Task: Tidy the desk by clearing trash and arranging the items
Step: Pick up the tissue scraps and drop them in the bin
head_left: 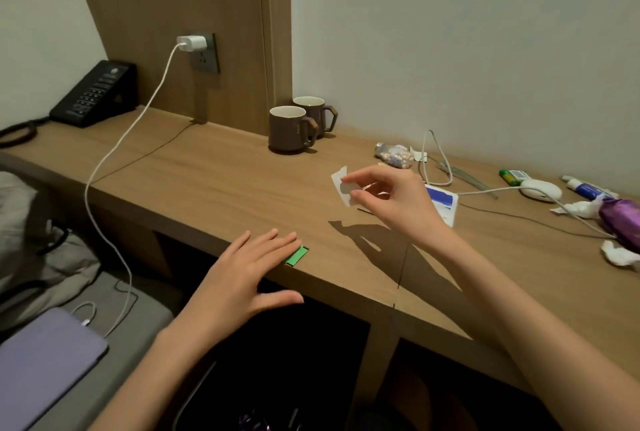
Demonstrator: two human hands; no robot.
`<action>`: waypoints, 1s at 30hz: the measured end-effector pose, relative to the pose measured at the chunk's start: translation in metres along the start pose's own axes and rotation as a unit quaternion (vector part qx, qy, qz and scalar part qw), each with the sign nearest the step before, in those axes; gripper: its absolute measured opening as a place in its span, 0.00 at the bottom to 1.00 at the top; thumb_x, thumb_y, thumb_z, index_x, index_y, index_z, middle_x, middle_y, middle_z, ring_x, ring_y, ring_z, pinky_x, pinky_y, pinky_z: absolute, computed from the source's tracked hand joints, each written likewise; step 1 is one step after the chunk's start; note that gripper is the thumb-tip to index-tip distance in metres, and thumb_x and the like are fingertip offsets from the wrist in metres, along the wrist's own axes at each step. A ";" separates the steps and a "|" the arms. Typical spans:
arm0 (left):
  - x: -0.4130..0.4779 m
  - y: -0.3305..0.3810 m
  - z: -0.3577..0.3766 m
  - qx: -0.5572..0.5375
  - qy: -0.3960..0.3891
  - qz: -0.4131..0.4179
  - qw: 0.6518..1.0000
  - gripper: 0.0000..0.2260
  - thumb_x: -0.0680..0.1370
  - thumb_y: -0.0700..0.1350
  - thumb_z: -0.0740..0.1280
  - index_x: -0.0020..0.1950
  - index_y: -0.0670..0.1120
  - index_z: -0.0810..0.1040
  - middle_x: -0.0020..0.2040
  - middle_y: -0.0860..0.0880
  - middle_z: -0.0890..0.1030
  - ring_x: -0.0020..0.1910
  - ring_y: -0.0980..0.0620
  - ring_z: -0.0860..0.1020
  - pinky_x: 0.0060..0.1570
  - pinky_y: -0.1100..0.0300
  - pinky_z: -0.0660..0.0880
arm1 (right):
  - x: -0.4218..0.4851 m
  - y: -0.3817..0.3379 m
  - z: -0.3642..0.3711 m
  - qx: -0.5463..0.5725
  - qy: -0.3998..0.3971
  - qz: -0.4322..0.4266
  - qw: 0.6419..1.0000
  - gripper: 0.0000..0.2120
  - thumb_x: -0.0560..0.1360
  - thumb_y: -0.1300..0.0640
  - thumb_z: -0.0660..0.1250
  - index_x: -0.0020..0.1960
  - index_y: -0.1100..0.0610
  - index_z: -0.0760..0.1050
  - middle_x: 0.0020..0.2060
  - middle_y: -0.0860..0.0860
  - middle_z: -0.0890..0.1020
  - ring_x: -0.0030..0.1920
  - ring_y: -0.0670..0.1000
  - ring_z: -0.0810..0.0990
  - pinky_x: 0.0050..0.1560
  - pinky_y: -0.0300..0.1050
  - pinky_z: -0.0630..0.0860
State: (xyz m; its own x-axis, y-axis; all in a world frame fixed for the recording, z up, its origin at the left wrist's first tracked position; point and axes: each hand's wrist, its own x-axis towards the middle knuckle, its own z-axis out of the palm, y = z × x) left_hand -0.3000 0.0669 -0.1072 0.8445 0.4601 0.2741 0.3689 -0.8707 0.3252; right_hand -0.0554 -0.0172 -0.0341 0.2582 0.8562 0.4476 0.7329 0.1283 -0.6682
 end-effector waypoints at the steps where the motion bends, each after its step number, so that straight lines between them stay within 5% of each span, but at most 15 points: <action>1: -0.006 -0.002 0.004 -0.002 0.043 0.011 0.999 0.28 0.73 0.68 0.57 0.72 0.62 0.61 0.72 0.64 0.62 0.73 0.64 0.58 0.74 0.51 0.56 | -0.005 -0.003 0.001 0.011 -0.006 0.006 1.000 0.11 0.75 0.60 0.69 0.56 0.51 0.81 0.48 0.45 0.81 0.46 0.42 0.80 0.45 0.35 0.79; 7: -0.027 0.000 0.007 -0.034 0.204 0.017 0.978 0.19 0.74 0.39 0.70 0.63 0.52 0.77 0.61 0.57 0.78 0.64 0.58 0.74 0.63 0.52 0.72 | -0.036 -0.022 0.006 0.106 -0.051 0.024 0.993 0.10 0.74 0.61 0.70 0.53 0.50 0.81 0.46 0.46 0.83 0.43 0.46 0.83 0.41 0.37 0.80; 15: -0.056 0.005 0.001 -0.178 0.316 -0.146 0.920 0.08 0.74 0.43 0.69 0.52 0.50 0.78 0.47 0.62 0.80 0.48 0.65 0.78 0.43 0.71 0.75 | -0.072 -0.050 0.028 0.190 -0.137 0.026 0.972 0.10 0.74 0.63 0.69 0.54 0.53 0.82 0.47 0.46 0.84 0.45 0.50 0.84 0.47 0.44 0.82; 18: -0.078 -0.018 0.009 -0.230 0.252 -0.205 0.917 0.05 0.74 0.46 0.69 0.49 0.52 0.78 0.46 0.57 0.82 0.48 0.63 0.79 0.44 0.66 0.76 | -0.086 -0.050 0.051 0.212 -0.183 0.024 0.960 0.10 0.75 0.64 0.68 0.55 0.56 0.82 0.47 0.49 0.85 0.45 0.51 0.83 0.49 0.47 0.82; 24: -0.119 -0.091 0.067 -0.216 0.004 -0.313 0.925 0.03 0.74 0.46 0.70 0.45 0.55 0.80 0.43 0.54 0.83 0.43 0.58 0.80 0.49 0.53 0.78 | -0.109 -0.020 0.124 0.197 -0.276 0.082 0.937 0.09 0.76 0.63 0.67 0.54 0.56 0.82 0.49 0.50 0.84 0.47 0.51 0.84 0.48 0.47 0.82; 30: -0.132 -0.124 0.138 -0.197 -0.115 -0.388 0.893 0.07 0.75 0.45 0.69 0.37 0.51 0.79 0.37 0.50 0.81 0.35 0.56 0.76 0.34 0.67 0.69 | -0.125 0.046 0.205 0.131 -0.330 0.200 0.913 0.08 0.76 0.63 0.67 0.53 0.57 0.82 0.43 0.55 0.83 0.39 0.48 0.82 0.44 0.43 0.82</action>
State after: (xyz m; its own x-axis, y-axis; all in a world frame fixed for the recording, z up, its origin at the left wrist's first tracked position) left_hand -0.4035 0.0905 -0.3086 0.4673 0.8116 -0.3507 0.7507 -0.1547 0.6422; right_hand -0.1829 -0.0160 -0.2426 -0.0264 0.9651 -0.2605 0.4642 -0.2190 -0.8582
